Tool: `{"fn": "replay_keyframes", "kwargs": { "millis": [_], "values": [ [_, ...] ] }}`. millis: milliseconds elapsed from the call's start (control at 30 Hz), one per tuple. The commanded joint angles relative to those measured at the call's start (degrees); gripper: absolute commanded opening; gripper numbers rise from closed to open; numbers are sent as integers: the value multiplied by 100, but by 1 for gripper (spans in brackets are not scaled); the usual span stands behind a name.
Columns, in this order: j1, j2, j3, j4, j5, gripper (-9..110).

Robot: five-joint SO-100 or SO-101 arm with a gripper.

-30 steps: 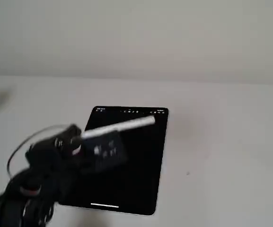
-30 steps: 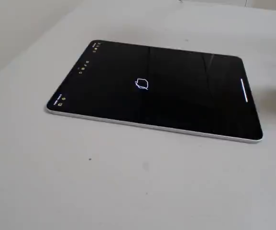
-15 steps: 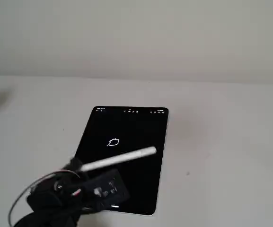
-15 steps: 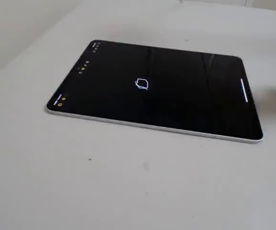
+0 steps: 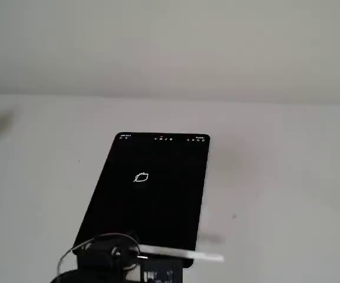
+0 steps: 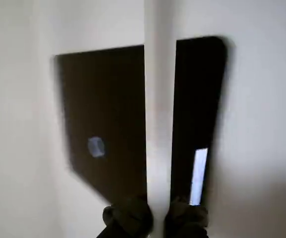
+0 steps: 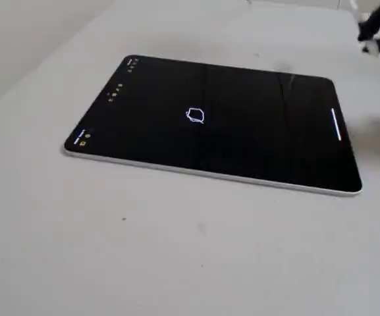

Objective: Draw a circular shape on the ipad using the apple pencil

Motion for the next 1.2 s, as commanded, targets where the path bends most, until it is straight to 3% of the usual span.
{"fn": "replay_keyframes", "kwargs": {
  "millis": [0,1167],
  "values": [
    [105,62,290,-9,-176,0],
    [149,62,809,-185,-176,0]
  ]
}}
